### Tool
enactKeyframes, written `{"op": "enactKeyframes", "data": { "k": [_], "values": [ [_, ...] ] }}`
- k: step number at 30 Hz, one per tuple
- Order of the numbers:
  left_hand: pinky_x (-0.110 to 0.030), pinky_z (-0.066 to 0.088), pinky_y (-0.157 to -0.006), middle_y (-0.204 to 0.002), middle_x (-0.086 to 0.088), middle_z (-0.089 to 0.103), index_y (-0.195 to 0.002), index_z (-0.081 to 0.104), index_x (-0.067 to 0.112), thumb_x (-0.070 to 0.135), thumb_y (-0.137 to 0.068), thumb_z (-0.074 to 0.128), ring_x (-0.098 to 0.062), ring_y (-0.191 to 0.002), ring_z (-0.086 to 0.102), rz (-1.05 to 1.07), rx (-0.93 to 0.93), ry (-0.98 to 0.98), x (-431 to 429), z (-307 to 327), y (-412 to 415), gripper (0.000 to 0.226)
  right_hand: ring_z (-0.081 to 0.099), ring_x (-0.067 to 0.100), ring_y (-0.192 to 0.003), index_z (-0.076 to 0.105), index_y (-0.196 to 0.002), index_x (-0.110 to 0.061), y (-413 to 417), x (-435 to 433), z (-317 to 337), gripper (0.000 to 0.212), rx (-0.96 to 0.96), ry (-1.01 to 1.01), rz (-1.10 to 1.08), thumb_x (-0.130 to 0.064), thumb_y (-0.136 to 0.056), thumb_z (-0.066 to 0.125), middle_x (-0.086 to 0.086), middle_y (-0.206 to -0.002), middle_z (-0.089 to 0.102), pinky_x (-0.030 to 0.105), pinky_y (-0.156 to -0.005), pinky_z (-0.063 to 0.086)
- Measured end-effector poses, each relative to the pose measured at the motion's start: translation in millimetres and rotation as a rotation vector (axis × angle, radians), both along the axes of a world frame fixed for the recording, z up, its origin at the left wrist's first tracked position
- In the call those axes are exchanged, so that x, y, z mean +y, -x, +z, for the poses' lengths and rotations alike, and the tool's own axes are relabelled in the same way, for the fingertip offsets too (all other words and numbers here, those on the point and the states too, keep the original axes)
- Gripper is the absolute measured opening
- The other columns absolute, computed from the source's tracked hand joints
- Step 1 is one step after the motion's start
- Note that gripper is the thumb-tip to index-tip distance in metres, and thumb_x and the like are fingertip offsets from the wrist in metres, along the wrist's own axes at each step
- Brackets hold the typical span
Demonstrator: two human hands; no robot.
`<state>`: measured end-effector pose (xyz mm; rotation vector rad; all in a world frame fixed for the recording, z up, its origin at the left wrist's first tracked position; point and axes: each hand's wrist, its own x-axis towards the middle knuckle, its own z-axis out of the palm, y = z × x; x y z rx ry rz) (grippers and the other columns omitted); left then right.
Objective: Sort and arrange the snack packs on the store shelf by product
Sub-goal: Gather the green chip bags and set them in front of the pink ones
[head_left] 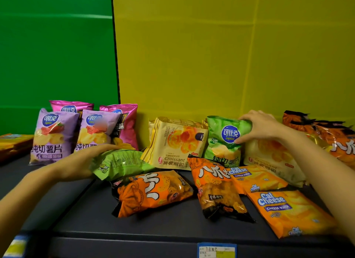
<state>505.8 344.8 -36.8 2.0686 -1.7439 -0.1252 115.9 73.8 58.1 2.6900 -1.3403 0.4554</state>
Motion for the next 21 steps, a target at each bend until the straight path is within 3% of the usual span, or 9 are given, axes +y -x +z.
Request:
{"op": "enactKeyframes", "data": {
  "k": [3,6,8,10,12,13,15,17,21],
  "values": [
    [-0.019,0.045,-0.098,-0.127,0.016,0.058,-0.116,0.048,0.06,0.051,-0.052,0.076,-0.003,-0.118,0.053,-0.063,0.078,0.133,8,11,19,0.071,0.047,0.026,-0.117,0.052,-0.127,-0.016,-3,3,-2,0.079,-0.148,-0.026,0.014,-0.048,-0.06,0.079,0.008,-0.126,0.052,0.035,-0.093,0.038],
    [-0.007,0.048,-0.083,-0.113,0.029,0.061,-0.103,0.057,0.059,0.069,-0.041,0.077,0.008,-0.105,0.058,-0.084,0.213,0.319,11,25,45,0.066,0.053,0.025,-0.107,0.058,-0.122,-0.012,-7,5,-7,0.073,-0.337,-0.07,0.056,-0.037,-0.059,0.083,0.011,-0.125,0.059,0.031,-0.083,0.039],
    [-0.006,0.049,-0.076,-0.102,0.032,0.064,-0.093,0.063,0.057,0.067,-0.042,0.078,0.014,-0.095,0.06,-0.065,0.261,0.431,8,28,53,0.054,0.055,0.022,-0.098,0.057,-0.12,-0.011,-11,6,-10,0.07,-0.501,-0.15,0.078,-0.027,-0.058,0.085,0.012,-0.12,0.062,0.029,-0.078,0.042],
    [-0.015,0.05,-0.078,-0.087,0.024,0.068,-0.082,0.068,0.046,0.051,-0.047,0.081,0.018,-0.086,0.059,0.034,0.294,0.507,3,30,56,0.037,0.057,0.026,-0.104,0.052,-0.122,-0.012,-15,7,-13,0.073,-0.708,-0.305,0.098,-0.018,-0.057,0.085,0.014,-0.123,0.059,0.034,-0.081,0.049],
    [-0.02,0.05,-0.079,-0.089,0.021,0.063,-0.081,0.063,0.037,0.041,-0.043,0.084,0.011,-0.081,0.062,0.134,0.319,0.544,-2,33,54,0.044,0.055,0.029,-0.113,0.048,-0.123,-0.011,-19,8,-17,0.077,-0.853,-0.443,0.104,-0.013,-0.056,0.085,0.013,-0.128,0.056,0.043,-0.092,0.049],
    [-0.023,0.052,-0.079,-0.091,0.015,0.064,-0.082,0.062,0.034,0.046,-0.041,0.088,0.003,-0.083,0.063,0.172,0.342,0.543,-4,34,53,0.05,0.056,0.03,-0.113,0.05,-0.122,-0.01,-20,8,-19,0.074,-0.888,-0.495,0.101,-0.013,-0.057,0.084,0.013,-0.127,0.057,0.047,-0.094,0.049],
    [-0.036,0.053,-0.083,-0.091,0.004,0.067,-0.082,0.063,0.026,0.051,-0.038,0.086,-0.018,-0.09,0.065,0.221,0.378,0.536,-7,39,52,0.056,0.061,0.031,-0.104,0.053,-0.116,-0.008,-24,10,-24,0.06,-0.944,-0.59,0.115,-0.009,-0.063,0.08,0.013,-0.119,0.062,0.048,-0.087,0.052],
    [-0.042,0.054,-0.081,-0.088,0.003,0.067,-0.081,0.062,0.027,0.041,-0.041,0.09,-0.025,-0.09,0.065,0.249,0.407,0.547,-10,46,57,0.05,0.062,0.028,-0.097,0.052,-0.116,-0.007,-27,13,-27,0.052,-0.981,-0.637,0.143,-0.005,-0.069,0.076,0.012,-0.113,0.062,0.041,-0.079,0.054],
    [-0.017,0.057,-0.054,-0.086,-0.001,0.067,-0.099,0.065,0.015,0.027,-0.049,0.088,-0.016,-0.075,0.067,0.271,0.483,0.645,-17,57,63,0.056,0.059,0.025,-0.099,0.049,-0.117,-0.007,-27,16,-27,0.049,-1.01,-0.595,0.183,-0.006,-0.074,0.071,0.009,-0.112,0.059,0.046,-0.088,0.052]
  ]
}}
